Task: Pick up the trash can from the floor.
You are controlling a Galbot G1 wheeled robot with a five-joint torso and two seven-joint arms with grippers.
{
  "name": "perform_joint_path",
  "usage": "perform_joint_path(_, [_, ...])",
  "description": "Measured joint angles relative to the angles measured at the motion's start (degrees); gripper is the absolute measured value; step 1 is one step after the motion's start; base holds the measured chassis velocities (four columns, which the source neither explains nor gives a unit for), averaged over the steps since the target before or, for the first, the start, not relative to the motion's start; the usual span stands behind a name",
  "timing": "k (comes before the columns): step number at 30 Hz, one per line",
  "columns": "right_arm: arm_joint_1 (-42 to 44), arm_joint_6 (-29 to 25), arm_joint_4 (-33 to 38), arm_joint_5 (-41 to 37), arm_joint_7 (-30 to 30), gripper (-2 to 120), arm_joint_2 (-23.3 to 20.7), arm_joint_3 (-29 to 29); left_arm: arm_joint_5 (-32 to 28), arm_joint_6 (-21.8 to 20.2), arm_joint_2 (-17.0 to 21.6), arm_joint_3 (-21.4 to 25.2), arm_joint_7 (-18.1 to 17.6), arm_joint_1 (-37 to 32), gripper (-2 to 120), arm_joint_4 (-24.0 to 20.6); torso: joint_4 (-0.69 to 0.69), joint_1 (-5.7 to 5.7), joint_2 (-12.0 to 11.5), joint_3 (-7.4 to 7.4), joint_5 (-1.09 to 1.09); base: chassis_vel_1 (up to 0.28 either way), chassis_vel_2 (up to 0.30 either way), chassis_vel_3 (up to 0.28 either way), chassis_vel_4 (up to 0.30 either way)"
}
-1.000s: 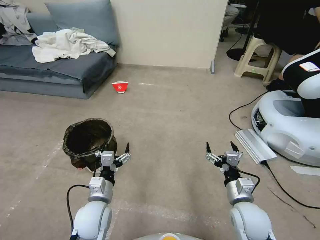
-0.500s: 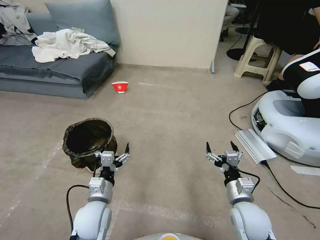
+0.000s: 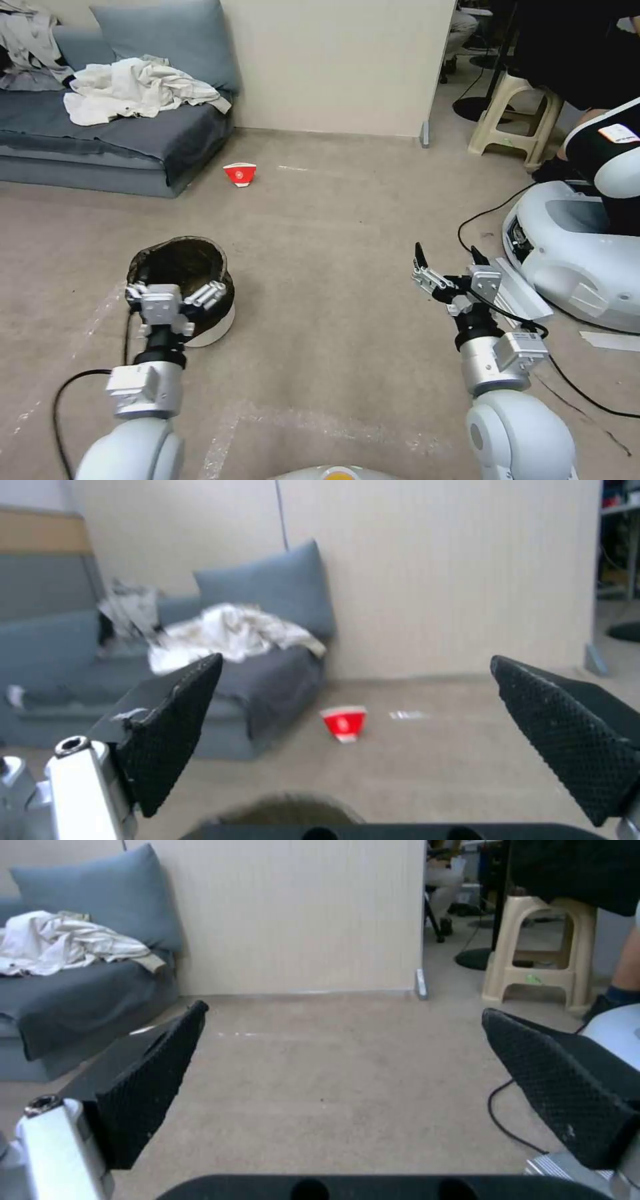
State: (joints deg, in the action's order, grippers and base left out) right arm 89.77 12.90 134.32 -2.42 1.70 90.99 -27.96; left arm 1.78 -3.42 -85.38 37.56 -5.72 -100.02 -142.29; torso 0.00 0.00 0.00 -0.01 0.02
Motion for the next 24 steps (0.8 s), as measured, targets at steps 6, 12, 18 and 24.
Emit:
perform_joint_path(6, [-0.4,0.2,-0.3,-0.3,-0.2,100,-0.8,-0.1,0.1,-2.8,0.6,2.3,-1.6,-1.9,100,-1.6,0.00,0.00,0.0,0.00,-0.02,0.000,0.000,0.000,0.000])
perform_joint_path(12, [-0.3,0.5,-1.6,0.1,-1.3,100,-1.6,-2.1,0.0,-5.9,0.5,2.4,-1.7,-4.0,100,-0.7,0.01,0.00,0.0,0.01,-0.01,0.000,0.000,0.000,0.000])
perform_joint_path(18, [0.2,0.3,-1.8,0.3,-1.4,100,-1.8,-2.6,-0.2,-3.3,0.2,2.1,-1.5,-3.7,100,0.7,0.00,0.00,0.0,0.01,-0.02,0.000,0.000,0.000,0.000])
perform_joint_path(24, [-0.4,0.2,-1.8,0.4,-1.5,100,-1.8,-2.2,-0.3,-3.3,0.3,1.9,-0.8,-3.7,100,0.0,0.00,0.00,0.0,0.01,-0.02,0.000,0.000,0.000,0.000])
